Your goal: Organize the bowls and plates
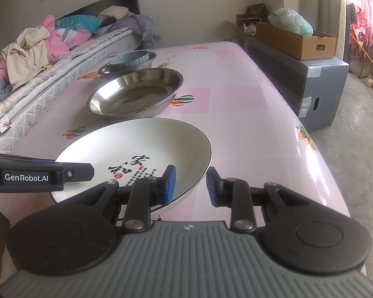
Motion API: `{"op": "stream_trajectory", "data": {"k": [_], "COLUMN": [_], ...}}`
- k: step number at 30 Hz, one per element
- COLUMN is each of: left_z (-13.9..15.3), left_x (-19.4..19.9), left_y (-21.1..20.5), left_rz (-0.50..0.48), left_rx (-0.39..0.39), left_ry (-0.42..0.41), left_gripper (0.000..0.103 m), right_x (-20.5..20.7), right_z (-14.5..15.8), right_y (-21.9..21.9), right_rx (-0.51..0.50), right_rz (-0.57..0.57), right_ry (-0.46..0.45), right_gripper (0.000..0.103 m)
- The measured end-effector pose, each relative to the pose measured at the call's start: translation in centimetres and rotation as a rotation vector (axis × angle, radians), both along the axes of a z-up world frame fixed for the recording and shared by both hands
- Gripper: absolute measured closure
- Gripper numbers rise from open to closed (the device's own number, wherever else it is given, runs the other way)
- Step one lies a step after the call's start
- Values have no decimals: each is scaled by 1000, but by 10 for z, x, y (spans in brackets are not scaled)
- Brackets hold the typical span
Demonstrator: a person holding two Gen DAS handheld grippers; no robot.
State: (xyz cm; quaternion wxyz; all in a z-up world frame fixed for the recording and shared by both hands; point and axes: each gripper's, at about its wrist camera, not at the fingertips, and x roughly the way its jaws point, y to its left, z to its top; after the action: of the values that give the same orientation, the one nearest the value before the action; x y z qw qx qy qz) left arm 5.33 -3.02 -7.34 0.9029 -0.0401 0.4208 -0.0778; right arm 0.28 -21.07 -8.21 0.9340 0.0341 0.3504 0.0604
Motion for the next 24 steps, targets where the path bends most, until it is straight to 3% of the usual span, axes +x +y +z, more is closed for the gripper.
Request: {"op": "stream_trajectory", "data": {"k": [24], "left_z": [1], "left_x": [-8], "left_y": [0], "left_rz": [-15], "left_rx": [-26], "left_ry": [-20], "left_gripper": [55], "right_x": [-15], "right_z": [7], "right_y": [-3], "right_rx": [-12], "right_rz": [-20], "right_ry": [-29], "right_gripper": [76]}}
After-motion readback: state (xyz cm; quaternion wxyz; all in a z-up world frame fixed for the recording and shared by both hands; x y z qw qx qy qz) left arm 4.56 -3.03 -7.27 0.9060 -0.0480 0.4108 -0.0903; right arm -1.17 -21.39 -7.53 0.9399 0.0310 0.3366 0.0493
